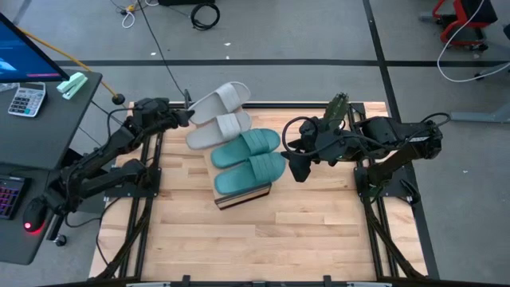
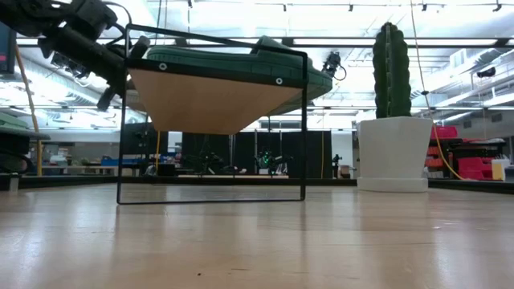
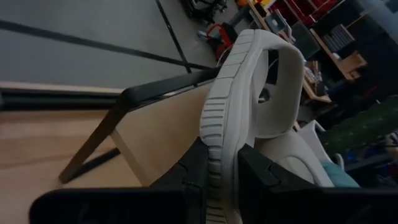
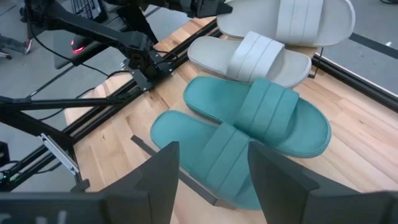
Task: Pick and place slides into the shelf
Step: Put the white slipper on the shelf
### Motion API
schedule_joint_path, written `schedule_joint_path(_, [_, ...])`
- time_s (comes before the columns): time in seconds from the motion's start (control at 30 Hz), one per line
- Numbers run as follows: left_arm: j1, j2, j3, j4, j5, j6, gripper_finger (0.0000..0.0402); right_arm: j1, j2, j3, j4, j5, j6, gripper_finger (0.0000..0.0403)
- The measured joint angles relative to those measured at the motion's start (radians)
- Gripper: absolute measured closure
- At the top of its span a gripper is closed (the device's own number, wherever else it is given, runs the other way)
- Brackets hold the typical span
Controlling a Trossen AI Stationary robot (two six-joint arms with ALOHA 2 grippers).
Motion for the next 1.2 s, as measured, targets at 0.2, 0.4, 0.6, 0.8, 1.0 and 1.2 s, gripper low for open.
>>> schedule_joint_path(0.2, [0.052,0.001,0.0,-0.037,0.062,-0.012,0.035,0.0,0.0,0.0,0.0,0.0,-0.001,0.0206])
schedule_joint_path(0.4, [0.103,0.001,0.0,-0.061,0.139,-0.011,0.0343,0.0,0.0,0.0,0.0,0.0,-0.007,0.0207])
schedule_joint_path(0.6, [0.146,0.023,0.0,-0.094,0.212,-0.011,0.035,0.0,0.0,0.0,0.0,0.0,-0.007,0.0207])
schedule_joint_path(0.8, [0.173,0.094,0.001,-0.103,0.318,-0.005,0.0341,0.0,0.0,0.0,0.0,0.0,-0.008,0.0207])
schedule_joint_path(1.0, [0.193,0.129,0.001,-0.082,0.355,0.011,0.0349,0.0,0.0,0.0,0.0,0.0,-0.008,0.0207])
schedule_joint_path(1.2, [0.228,0.132,-0.001,-0.04,0.414,0.018,0.0344,0.0,0.0,0.0,0.0,0.005,-0.009,0.0207])
